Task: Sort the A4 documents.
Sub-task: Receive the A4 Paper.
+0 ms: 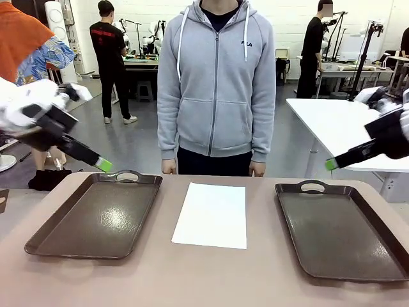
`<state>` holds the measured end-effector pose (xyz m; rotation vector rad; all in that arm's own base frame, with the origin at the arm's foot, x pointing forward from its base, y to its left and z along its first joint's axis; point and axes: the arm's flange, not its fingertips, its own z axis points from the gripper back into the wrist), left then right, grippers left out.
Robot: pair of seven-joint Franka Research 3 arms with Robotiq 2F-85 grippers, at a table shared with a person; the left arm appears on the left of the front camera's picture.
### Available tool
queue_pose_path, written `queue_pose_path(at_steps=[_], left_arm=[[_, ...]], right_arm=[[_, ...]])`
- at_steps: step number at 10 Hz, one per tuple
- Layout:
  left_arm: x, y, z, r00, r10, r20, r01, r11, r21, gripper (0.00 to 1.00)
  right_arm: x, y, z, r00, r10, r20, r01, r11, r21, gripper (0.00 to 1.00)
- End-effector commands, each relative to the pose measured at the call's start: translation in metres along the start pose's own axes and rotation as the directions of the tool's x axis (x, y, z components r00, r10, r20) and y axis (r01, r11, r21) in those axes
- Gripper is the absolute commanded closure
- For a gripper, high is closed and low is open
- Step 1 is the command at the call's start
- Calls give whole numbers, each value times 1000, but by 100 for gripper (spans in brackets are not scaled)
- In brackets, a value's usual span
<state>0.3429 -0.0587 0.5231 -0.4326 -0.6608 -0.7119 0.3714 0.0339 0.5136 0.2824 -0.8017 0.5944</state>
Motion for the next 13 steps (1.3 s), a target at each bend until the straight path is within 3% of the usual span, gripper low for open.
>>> queue_pose_path(at_steps=[1,3,6,8,9,10,13], left_arm=[[-59,1,26,998,39,48,-34,994,-106,0],[-73,5,43,996,75,54,-73,996,-42,0],[-79,8,49,996,72,57,-71,997,-25,0],[-82,13,53,997,44,62,-42,998,-39,0],[-80,13,50,997,42,58,-40,998,-44,0],[-79,12,48,998,39,51,-37,998,-49,0],[-80,12,45,998,42,55,-38,997,-61,0]], right_arm=[[-58,19,23,995,12,102,-13,1000,4,0],[-71,12,40,980,-44,194,42,999,15,0],[-83,0,44,969,-102,223,86,993,82,0],[-89,-3,45,982,-90,165,78,994,78,0],[-90,-1,43,997,-38,68,33,996,79,0],[-90,1,43,999,-15,40,12,996,88,0],[-90,5,52,999,8,31,-10,998,67,0]])
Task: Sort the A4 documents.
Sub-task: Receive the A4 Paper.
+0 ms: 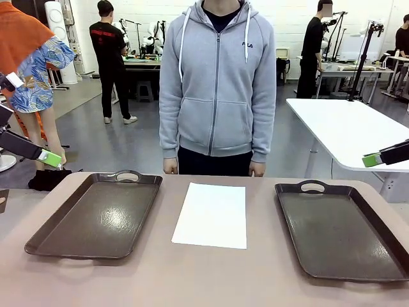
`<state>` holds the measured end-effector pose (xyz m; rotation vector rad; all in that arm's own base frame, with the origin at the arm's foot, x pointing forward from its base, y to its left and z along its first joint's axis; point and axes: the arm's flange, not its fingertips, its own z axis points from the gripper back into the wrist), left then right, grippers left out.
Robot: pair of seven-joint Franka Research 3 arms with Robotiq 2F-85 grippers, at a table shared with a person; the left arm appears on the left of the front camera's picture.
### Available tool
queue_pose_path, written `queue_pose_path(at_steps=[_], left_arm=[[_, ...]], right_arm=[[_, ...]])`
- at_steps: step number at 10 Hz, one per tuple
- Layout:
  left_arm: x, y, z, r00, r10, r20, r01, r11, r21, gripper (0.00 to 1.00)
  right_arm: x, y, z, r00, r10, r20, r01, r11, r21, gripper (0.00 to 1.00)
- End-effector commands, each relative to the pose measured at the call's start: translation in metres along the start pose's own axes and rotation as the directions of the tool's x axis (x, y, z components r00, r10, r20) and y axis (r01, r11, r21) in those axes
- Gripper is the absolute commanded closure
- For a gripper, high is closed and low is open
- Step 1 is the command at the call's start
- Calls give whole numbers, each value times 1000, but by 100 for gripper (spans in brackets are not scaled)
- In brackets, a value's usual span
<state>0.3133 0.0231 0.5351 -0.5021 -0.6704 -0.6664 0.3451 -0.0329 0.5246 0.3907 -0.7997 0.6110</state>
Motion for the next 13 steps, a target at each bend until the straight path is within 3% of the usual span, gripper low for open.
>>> queue_pose_path(at_steps=[1,7,10,11,13], left_arm=[[-37,-18,-20,1000,-20,12,20,1000,-20,0],[-36,-22,-22,999,-36,-9,36,999,-31,0],[-43,-13,-17,1000,27,-5,-27,999,-24,0],[-2,-2,-3,1000,-2,-22,2,1000,-15,0],[-2,-2,-3,1000,-2,-22,2,1000,-15,0]], right_arm=[[-59,40,-2,1000,21,-15,-21,999,-46,0],[-65,34,-7,999,9,-36,-10,999,-31,0],[-66,29,-16,999,8,-45,-8,1000,3,0],[-7,-4,9,999,-10,-48,9,999,-38,0],[-7,-4,9,999,-10,-48,9,999,-38,0]])
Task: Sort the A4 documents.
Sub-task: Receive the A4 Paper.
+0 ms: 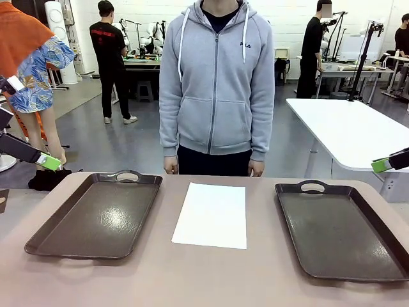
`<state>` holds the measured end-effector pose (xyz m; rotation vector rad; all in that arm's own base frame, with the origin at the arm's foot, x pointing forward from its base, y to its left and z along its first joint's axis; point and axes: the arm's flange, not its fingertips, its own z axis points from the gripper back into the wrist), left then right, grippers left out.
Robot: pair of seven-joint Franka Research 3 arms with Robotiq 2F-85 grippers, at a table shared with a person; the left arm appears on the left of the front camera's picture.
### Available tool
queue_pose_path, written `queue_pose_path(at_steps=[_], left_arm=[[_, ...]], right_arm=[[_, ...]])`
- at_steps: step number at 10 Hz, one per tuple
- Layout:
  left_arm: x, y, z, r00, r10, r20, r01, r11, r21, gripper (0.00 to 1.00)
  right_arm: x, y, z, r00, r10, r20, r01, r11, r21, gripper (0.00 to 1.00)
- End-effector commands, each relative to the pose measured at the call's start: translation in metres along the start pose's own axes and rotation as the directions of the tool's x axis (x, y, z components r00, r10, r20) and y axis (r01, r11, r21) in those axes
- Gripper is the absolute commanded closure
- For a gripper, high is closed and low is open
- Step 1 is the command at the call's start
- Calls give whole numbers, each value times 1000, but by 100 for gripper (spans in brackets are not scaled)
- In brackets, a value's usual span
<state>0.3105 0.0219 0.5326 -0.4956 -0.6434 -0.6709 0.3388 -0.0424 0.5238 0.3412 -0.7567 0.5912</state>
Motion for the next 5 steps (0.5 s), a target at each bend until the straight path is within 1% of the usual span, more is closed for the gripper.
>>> queue_pose_path(at_steps=[1,5], left_arm=[[1,0,-2,1000,-5,5,5,1000,-12,0],[1,0,-2,1000,-5,5,5,1000,-12,0]], right_arm=[[0,0,1,1000,3,6,-3,1000,2,0],[0,0,1,1000,3,6,-3,1000,2,0]])
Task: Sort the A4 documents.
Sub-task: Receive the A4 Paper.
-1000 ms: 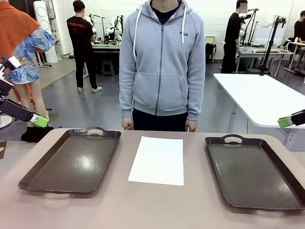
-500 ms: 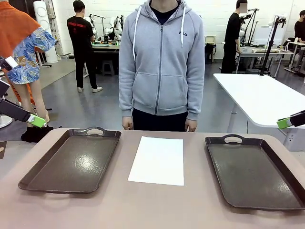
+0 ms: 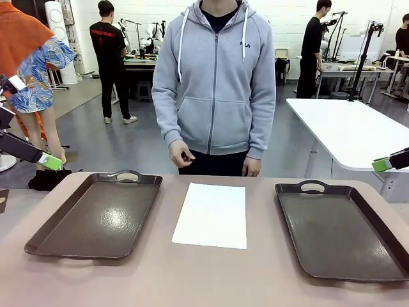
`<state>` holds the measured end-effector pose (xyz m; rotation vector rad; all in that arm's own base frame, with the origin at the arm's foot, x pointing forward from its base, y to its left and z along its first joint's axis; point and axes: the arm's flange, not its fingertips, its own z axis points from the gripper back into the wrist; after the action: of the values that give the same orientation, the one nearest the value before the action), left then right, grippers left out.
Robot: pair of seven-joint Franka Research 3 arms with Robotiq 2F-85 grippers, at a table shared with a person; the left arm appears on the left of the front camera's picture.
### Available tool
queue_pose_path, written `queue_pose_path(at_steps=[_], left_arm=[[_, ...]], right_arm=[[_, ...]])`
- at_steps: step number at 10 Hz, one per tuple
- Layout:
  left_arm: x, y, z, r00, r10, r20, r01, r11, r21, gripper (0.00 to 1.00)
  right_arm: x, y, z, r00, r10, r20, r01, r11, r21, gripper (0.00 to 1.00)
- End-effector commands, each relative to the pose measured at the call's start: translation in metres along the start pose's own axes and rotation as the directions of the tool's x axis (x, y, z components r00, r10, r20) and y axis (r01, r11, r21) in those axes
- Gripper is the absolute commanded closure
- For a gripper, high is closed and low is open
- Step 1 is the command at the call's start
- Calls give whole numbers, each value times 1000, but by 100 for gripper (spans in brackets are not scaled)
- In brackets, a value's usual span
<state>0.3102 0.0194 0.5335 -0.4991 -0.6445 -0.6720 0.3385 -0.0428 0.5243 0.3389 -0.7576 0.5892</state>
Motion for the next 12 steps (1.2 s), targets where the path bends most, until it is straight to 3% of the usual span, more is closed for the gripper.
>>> queue_pose_path(at_steps=[1,12], left_arm=[[-1,2,-1,1000,-4,3,4,1000,-9,0],[-1,2,-1,1000,-4,3,4,1000,-9,0]], right_arm=[[0,0,0,1000,3,5,-3,1000,5,0],[0,0,0,1000,3,5,-3,1000,5,0]])
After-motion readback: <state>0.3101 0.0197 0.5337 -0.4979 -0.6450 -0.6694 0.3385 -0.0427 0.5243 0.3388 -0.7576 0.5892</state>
